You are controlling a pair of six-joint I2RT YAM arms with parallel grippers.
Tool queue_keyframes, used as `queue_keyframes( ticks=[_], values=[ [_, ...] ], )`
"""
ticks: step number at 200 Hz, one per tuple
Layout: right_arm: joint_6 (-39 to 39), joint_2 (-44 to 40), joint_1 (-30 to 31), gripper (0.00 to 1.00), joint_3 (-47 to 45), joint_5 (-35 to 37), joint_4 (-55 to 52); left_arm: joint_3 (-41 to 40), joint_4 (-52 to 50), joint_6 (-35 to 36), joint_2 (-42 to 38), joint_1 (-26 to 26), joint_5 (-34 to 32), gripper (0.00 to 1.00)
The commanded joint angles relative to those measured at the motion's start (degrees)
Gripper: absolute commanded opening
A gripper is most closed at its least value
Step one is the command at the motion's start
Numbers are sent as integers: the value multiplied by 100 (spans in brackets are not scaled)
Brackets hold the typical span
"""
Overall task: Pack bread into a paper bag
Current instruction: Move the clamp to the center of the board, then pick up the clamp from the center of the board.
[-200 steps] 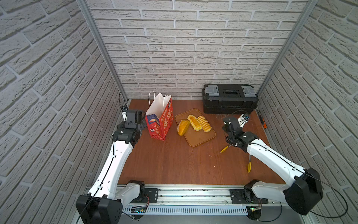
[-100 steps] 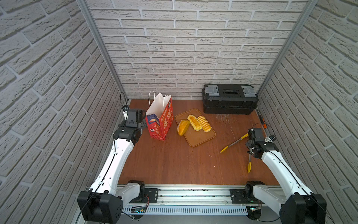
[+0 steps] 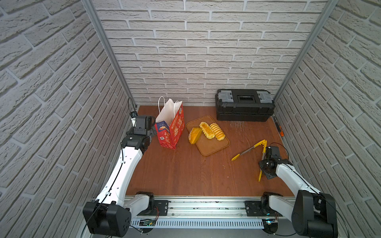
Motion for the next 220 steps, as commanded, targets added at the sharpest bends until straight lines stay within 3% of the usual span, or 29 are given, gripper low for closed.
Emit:
queue_keyframes(
  ticks=[1,38,101,132,177,220],
  values=[
    [152,421,55,2,-218,-1371,789,-27,182,-57,82,37,86,91],
    [283,1089,154,2,49,-1988,1355,26,139,-86,116,30,109,91],
    [-6,1227,517,2,841,-2453,1180,16,94,-148,72,36,107,91],
    [-103,769,659,2,907,-2690,524,42,50,-157,88,30,109,91],
    [-309,-554,1092,2,846,-2445,-503,13,154,-184,143,20,171,92],
    [-757,-538,1153,2,913,-2242,-790,45,173,-182,229,-8,232,91]
  ],
)
